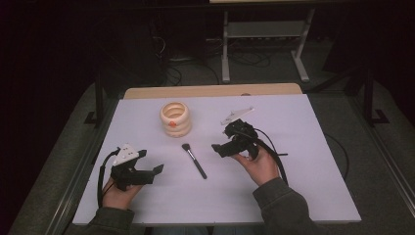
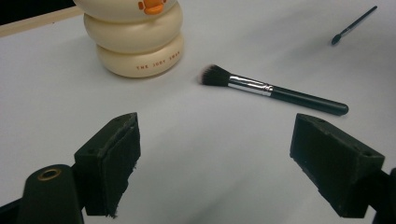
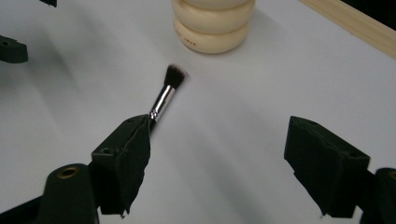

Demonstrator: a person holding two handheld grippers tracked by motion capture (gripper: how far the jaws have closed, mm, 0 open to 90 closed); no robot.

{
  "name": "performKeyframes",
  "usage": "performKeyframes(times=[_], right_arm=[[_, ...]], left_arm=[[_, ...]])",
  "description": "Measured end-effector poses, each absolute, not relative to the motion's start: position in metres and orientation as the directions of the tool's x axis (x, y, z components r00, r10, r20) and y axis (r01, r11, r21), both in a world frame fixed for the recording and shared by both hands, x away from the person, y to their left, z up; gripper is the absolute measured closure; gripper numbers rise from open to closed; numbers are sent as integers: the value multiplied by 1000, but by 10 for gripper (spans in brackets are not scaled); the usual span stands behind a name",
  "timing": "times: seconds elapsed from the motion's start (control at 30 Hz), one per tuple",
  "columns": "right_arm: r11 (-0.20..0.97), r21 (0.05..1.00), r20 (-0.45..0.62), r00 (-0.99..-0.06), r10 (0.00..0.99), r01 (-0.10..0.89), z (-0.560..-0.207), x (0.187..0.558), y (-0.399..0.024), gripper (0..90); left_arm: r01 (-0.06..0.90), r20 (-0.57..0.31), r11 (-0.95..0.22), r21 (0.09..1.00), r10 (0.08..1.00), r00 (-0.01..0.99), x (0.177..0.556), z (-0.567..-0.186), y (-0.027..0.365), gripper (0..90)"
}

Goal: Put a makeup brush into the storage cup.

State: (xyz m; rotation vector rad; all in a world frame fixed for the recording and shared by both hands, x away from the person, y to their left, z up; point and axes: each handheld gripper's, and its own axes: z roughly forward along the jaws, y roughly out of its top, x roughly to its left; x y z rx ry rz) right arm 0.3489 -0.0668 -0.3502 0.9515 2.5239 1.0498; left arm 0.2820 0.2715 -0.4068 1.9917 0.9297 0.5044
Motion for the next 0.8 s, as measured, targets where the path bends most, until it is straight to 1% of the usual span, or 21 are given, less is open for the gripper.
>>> performKeyframes(times=[0.1, 0.23, 0.27, 0.33, 0.37, 0.47, 0.53, 0.57, 0.63, 0.7, 0.8], right_arm=[[542, 686, 31, -763, 646, 486, -356, 354, -50, 238], [559, 656, 46, -767, 640, 507, -364, 358, -37, 244], [566, 641, 60, -769, 637, 519, -369, 360, -31, 264], [567, 633, 69, -769, 636, 526, -372, 360, -27, 268], [579, 619, 78, -776, 626, 530, -377, 362, -21, 285], [580, 609, 96, -777, 622, 540, -382, 364, -16, 301], [589, 590, 105, -776, 622, 552, -389, 365, -9, 329], [589, 590, 105, -776, 622, 552, -389, 365, -9, 329], [603, 569, 96, -774, 626, 559, -393, 365, -6, 343], [612, 546, 109, -773, 625, 572, -399, 364, -1, 383], [616, 539, 115, -775, 622, 574, -404, 363, 2, 400]], left_arm=[[419, -1, -349, 838, 767, 641, 282, -407, 271, 158], [417, 3, -357, 836, 763, 646, 282, -407, 271, 159], [417, 4, -357, 836, 763, 647, 282, -407, 271, 159], [422, 2, -358, 833, 764, 645, 282, -407, 271, 159], [420, 3, -357, 834, 765, 644, 282, -407, 271, 159], [422, -3, -346, 838, 769, 639, 282, -407, 271, 158], [420, 4, -357, 835, 766, 643, 282, -407, 271, 158], [420, -4, -346, 839, 768, 641, 282, -408, 270, 158], [421, 4, -361, 832, 763, 646, 282, -407, 270, 158], [418, 7, -363, 833, 762, 647, 282, -407, 270, 159], [417, 9, -364, 833, 762, 648, 282, -407, 269, 160]])
